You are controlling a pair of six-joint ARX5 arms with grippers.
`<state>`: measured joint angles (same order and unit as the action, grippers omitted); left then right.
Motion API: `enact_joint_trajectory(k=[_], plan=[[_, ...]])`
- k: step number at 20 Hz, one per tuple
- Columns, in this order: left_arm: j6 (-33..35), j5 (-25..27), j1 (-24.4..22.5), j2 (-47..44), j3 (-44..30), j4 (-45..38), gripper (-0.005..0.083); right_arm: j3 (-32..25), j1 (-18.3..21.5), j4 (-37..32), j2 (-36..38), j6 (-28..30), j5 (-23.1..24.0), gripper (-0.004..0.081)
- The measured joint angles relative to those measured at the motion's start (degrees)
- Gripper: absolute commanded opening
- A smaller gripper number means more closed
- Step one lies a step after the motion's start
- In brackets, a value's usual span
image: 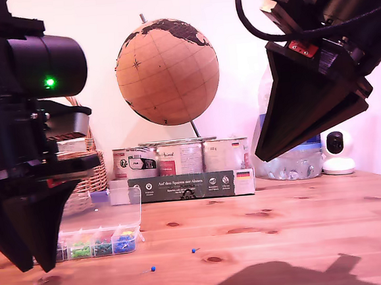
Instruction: Sort the loose pins on the table into their correct compartments
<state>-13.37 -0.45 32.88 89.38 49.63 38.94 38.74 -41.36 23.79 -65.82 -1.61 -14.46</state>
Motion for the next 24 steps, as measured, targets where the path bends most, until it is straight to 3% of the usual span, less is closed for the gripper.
enact_joint_trajectory(k=[24], plan=[[3.0,-1.6,-1.0,3.4,0.0,-1.6,0.0233,0.0,0.0,0.0,0.0,0.0,0.0,-0.0012]])
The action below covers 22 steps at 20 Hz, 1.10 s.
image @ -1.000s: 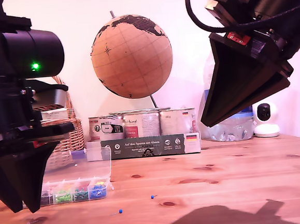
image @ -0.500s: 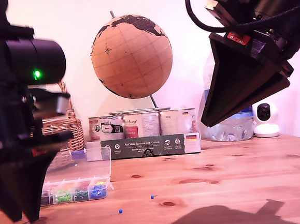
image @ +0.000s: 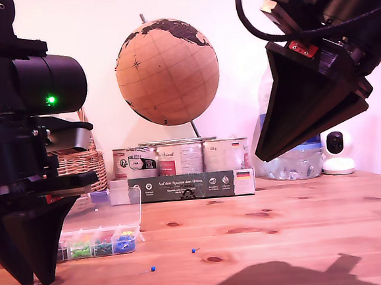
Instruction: Sort the loose pins on the table into their correct compartments
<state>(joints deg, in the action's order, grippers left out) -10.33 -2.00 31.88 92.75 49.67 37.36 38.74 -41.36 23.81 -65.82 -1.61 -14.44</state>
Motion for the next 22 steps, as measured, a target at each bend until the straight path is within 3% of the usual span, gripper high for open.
enact_joint_trajectory(k=[22], plan=[[1.6,0.0,0.0,0.0,0.0,1.2,0.0033,0.0,0.0,0.0,0.0,0.0,0.0,-0.0012]])
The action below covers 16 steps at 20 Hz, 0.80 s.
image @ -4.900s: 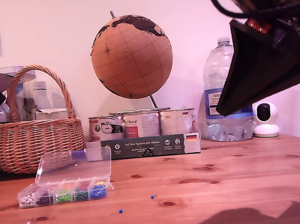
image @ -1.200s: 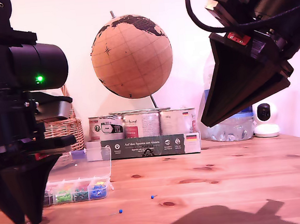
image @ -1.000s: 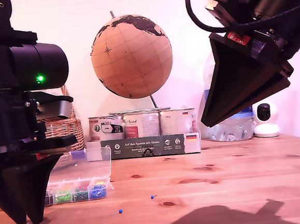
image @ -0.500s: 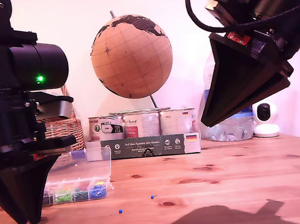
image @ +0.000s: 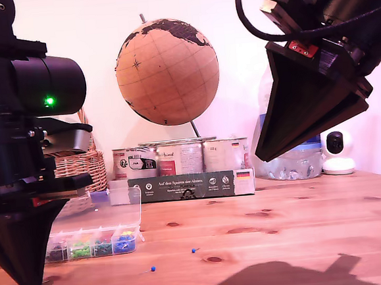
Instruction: Sort the loose pins on the table into their correct compartments
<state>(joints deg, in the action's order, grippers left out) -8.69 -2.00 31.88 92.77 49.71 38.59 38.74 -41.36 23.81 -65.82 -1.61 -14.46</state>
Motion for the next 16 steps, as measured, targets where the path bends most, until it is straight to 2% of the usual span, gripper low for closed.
enact_joint_trajectory(k=[6,16], plan=[[0.1,0.0,0.0,0.1,0.0,-1.3,-0.0021,0.0,0.0,0.0,0.0,0.0,0.0,-0.0012],[1.4,0.0,0.0,0.1,0.0,-0.7,-0.0021,0.0,0.0,0.0,0.0,0.0,0.0,-0.0012]])
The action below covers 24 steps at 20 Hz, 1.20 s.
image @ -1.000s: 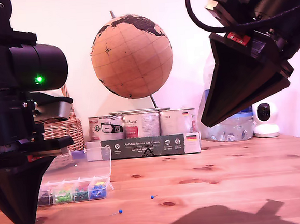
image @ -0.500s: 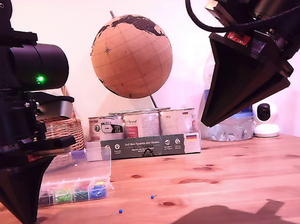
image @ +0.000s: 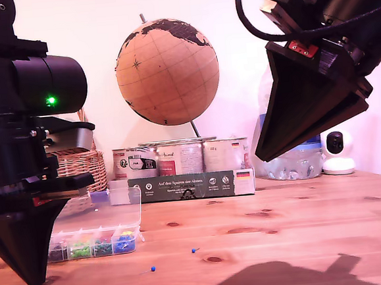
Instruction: Sort the loose pins on the table into their correct compartments
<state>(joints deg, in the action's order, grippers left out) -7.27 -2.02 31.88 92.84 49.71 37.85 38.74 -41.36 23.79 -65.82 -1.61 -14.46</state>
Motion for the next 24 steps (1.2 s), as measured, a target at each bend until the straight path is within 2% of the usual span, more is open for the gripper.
enact_joint_trajectory(k=[11,19,24], plan=[[0.0,-0.6,0.0,-1.0,0.7,2.8,-0.0021,0.0,0.0,0.0,0.0,0.0,0.0,-0.0012],[1.1,-0.5,-0.1,-2.4,7.3,3.3,-0.0021,0.0,0.0,0.0,0.0,0.0,0.0,-0.0012],[1.9,1.3,-2.7,-2.4,8.3,2.9,-0.0021,0.0,0.0,0.0,0.0,0.0,0.0,-0.0012]])
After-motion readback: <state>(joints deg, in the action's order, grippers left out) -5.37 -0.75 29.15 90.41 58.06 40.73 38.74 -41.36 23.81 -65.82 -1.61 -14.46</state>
